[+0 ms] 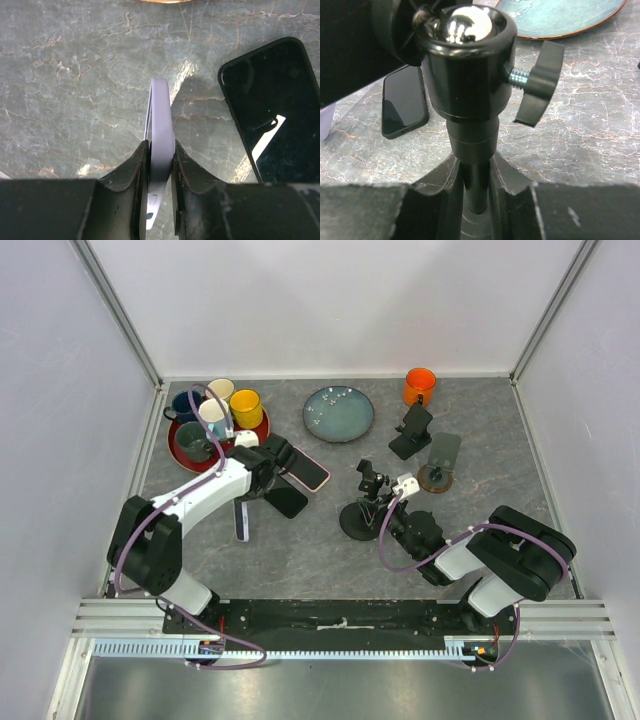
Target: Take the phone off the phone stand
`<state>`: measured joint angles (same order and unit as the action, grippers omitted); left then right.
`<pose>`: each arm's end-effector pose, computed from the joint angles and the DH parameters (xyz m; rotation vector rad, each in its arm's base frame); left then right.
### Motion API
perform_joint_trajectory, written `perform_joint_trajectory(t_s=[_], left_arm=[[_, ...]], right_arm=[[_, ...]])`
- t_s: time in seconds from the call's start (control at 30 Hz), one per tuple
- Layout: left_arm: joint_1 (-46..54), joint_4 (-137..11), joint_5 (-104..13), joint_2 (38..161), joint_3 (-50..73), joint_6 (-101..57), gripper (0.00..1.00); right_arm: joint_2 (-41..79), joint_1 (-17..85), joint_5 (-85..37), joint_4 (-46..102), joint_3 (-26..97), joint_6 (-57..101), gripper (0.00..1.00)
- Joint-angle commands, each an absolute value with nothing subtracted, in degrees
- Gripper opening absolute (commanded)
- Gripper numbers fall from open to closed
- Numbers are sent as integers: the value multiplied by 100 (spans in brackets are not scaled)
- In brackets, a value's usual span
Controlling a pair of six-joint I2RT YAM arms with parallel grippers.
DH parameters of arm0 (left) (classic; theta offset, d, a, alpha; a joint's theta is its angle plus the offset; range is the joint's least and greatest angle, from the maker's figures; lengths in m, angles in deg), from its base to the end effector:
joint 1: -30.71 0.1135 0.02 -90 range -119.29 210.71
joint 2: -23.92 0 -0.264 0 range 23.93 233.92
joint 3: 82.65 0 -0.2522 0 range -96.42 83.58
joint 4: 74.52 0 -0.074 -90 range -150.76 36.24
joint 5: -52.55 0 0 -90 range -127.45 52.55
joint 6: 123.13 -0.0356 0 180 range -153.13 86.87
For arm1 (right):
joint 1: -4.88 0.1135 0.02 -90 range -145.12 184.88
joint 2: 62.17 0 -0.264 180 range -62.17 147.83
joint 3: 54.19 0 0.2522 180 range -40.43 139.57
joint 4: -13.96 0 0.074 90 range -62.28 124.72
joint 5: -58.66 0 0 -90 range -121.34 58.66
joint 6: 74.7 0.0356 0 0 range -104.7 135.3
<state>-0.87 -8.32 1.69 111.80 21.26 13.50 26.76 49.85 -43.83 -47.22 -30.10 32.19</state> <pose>0.2488 -0.1266 0.2264 -0.4208 2.4703 0.5246 0.1687 0.1577 0.1422 -0.2380 1.6560 0.6462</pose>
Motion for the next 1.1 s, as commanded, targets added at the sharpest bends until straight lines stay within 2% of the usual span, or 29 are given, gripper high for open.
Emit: perform_joint_trajectory(t_s=[0.0,0.4,0.43,0.53,0.8,0.9,0.97,1.07], left_arm=[[-85,-1364,-247,11769,2154,1460,26],[-85,-1708,-493,12790,2100,1617,28],[-85,-1717,-502,12799,2153,1644,22],[-85,-1647,-510,12746,2302,1766,16],[-67,-1374,-194,12825,2619,2162,11],[12,-1252,-27,12764,2707,2302,11],[73,-1242,26,12702,2733,2329,16],[74,-1225,-44,12614,2734,2347,30]], right_arm=[[2616,4952,-4364,-4778,-2997,3253,0],[2660,4952,-4347,-4751,-2988,3244,0],[2669,4952,-4347,-4751,-2980,3244,0],[2686,4952,-4329,-4760,-2971,3244,0],[2651,4953,-4311,-4751,-2962,3244,0],[2651,4952,-4303,-4743,-2962,3244,0],[2643,4952,-4303,-4751,-2971,3244,0],[2642,4952,-4294,-4751,-2962,3244,0]])
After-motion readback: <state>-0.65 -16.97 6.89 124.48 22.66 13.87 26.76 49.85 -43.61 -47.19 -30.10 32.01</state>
